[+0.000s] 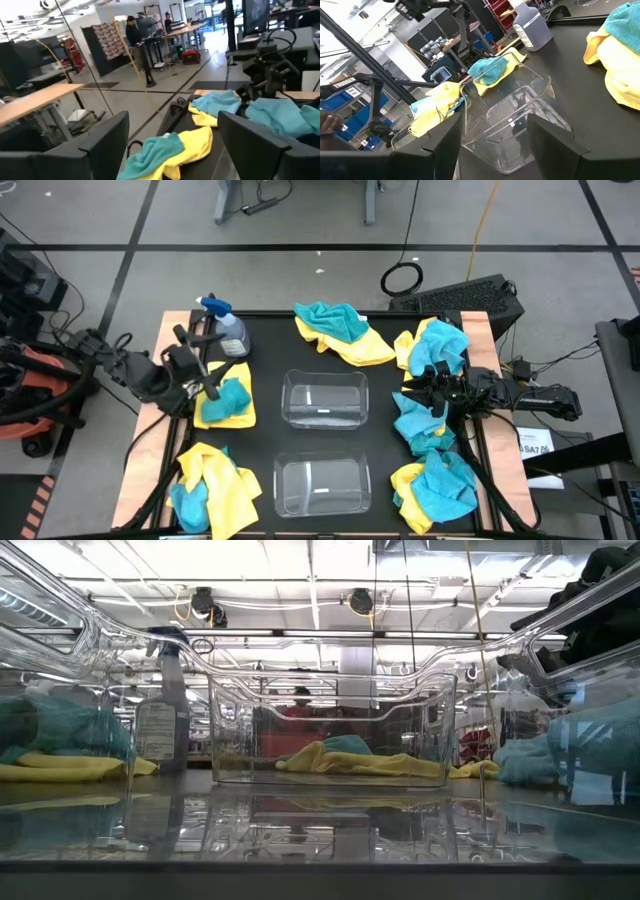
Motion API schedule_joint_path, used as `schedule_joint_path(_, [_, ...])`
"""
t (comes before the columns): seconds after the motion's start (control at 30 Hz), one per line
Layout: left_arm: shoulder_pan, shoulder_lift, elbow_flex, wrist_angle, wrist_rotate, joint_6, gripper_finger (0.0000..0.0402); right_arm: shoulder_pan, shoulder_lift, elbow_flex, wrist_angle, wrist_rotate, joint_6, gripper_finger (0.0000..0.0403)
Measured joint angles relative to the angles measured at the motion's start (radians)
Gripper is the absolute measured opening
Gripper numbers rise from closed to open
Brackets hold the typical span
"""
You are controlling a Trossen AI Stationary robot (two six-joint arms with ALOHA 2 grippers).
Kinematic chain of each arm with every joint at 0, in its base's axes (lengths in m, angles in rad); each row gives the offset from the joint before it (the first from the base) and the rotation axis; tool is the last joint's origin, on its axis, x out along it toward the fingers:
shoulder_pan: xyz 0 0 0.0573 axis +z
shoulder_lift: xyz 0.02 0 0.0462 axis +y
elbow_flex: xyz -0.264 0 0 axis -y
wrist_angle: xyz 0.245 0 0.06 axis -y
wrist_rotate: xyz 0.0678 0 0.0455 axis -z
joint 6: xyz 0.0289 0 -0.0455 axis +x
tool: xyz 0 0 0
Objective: Sort microfiber towel by color & place in baskets
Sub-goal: Put the blue microfiber cloth into the bottom transparent bin
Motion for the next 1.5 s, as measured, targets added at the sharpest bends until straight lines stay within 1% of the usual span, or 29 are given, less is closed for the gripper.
schedule_joint_path(0.13, [0.011,0.109,0.079,0.010,-0.040,0.021,0.0310,0.000,0.000,0.000,0.000,0.000,0.000,0.0215])
schedule_joint_path(0.37, [0.066,0.258,0.171,0.017,-0.041,0.017,0.0310,0.000,0.000,0.000,0.000,0.000,0.000,0.0215])
schedule_joint_path(0.4, [0.074,0.277,0.181,0.015,-0.022,0.017,0.0310,0.000,0.000,0.000,0.000,0.000,0.000,0.0215])
schedule_joint_path(0.5, [0.108,0.321,0.206,0.018,0.120,0.017,0.0310,0.000,0.000,0.000,0.000,0.000,0.000,0.0215])
schedule_joint_path(0.53, [0.118,0.338,0.214,0.037,0.136,0.017,0.0310,0.000,0.000,0.000,0.000,0.000,0.000,0.0215])
schedule_joint_path(0.63, [0.144,0.383,0.222,0.092,0.094,0.033,0.0310,0.000,0.000,0.000,0.000,0.000,0.000,0.0215])
schedule_joint_path(0.73, [0.183,0.420,0.233,0.099,0.107,0.046,0.0310,0.000,0.000,0.000,0.000,0.000,0.000,0.0215])
schedule_joint_path(0.97, [0.342,0.516,0.233,0.099,0.317,0.025,0.0310,0.000,0.000,0.000,0.000,0.000,0.000,0.0215])
schedule_joint_path(1.23, [0.610,0.654,0.233,0.125,0.517,0.006,0.0310,0.000,0.000,0.000,0.000,0.000,0.000,0.0215])
schedule_joint_path(1.37, [0.741,0.713,0.233,0.178,0.635,-0.067,0.0310,0.000,0.000,0.000,0.000,0.000,0.000,0.0215])
schedule_joint_path(1.5, [0.854,0.778,0.233,0.191,0.745,-0.161,0.0310,0.000,0.000,0.000,0.000,0.000,0.000,0.0215])
